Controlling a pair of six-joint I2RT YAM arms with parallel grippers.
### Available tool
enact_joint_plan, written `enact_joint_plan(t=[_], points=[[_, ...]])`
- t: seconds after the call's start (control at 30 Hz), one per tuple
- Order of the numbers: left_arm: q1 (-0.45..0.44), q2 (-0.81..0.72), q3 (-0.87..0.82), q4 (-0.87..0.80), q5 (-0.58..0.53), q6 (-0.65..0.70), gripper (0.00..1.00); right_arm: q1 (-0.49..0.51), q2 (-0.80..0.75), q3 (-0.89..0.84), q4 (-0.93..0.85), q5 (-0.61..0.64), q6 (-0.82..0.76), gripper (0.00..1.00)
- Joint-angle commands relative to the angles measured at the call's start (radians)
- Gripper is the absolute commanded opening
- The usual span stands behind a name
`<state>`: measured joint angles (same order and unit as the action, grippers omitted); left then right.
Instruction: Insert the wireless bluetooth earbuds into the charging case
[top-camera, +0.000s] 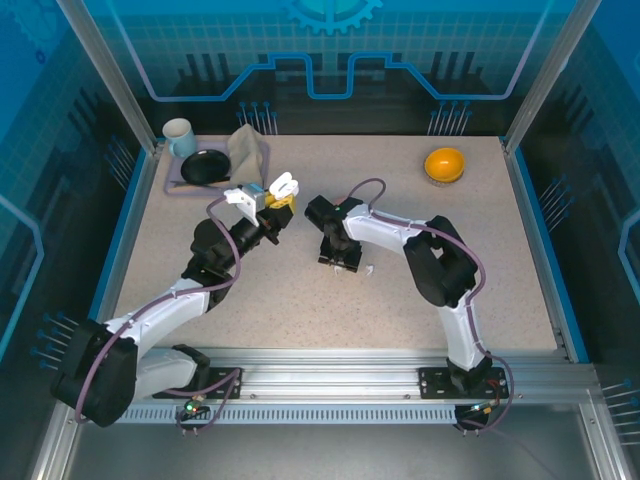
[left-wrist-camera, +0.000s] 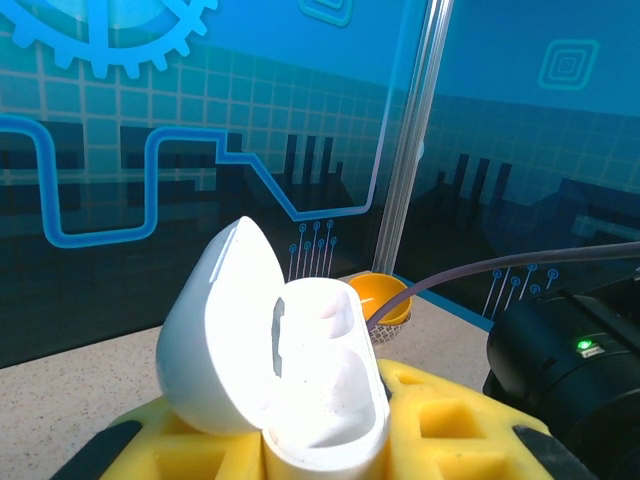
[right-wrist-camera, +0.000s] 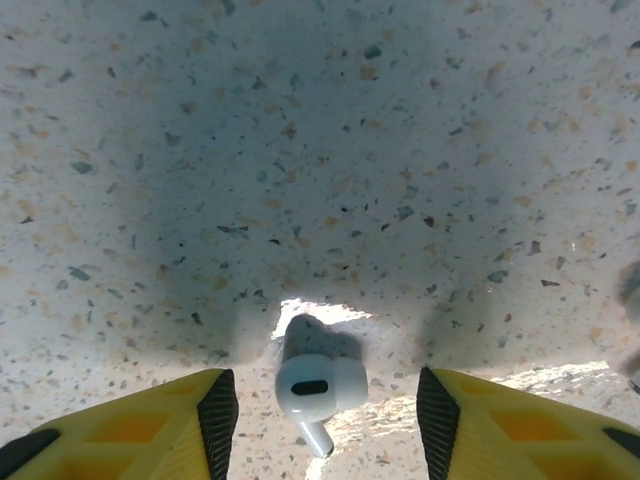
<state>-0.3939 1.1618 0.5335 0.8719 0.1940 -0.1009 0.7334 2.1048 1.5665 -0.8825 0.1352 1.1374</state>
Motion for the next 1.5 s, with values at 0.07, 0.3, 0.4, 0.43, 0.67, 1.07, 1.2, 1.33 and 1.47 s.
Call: enact_joint_plan(t=[0.07,0.3,0.4,0.43,0.67,1.07,1.2,1.33,1.47], points=[[-0.003,-0.03,-0.015,0.012,-0.014,0.024,0.0,0.013,0.024,0.017,-0.007,0.01,0.004,0.5],[-0.002,-0.032,-0.018,0.005,-0.01,0.023,0.0,0.008,0.027,-0.008,0.02,0.02,-0.013,0.46],[-0.002,-0.036,-0.017,0.0,-0.008,0.022,0.0,0.003,0.032,-0.012,0.023,0.021,-0.018,0.43],[-0.002,-0.036,-0.018,-0.001,-0.008,0.022,0.0,0.002,0.033,-0.014,0.024,0.023,-0.02,0.43],[-0.001,-0.042,-0.017,-0.01,-0.008,0.021,0.0,-0.003,0.04,-0.02,0.027,0.017,-0.025,0.39],[-0.002,-0.036,-0.007,-0.016,-0.004,0.012,0.0,0.007,0.025,-0.044,0.055,-0.003,-0.021,0.28],[-0.001,-0.036,-0.006,-0.021,-0.003,0.009,0.0,0.009,0.003,-0.052,0.063,0.001,-0.019,0.23],[-0.002,-0.039,-0.001,-0.03,0.007,0.011,0.0,0.006,-0.044,-0.073,0.083,0.018,-0.018,0.23],[-0.002,-0.042,0.007,-0.04,0.021,0.014,0.0,0.004,-0.117,-0.109,0.113,0.049,-0.026,0.22]])
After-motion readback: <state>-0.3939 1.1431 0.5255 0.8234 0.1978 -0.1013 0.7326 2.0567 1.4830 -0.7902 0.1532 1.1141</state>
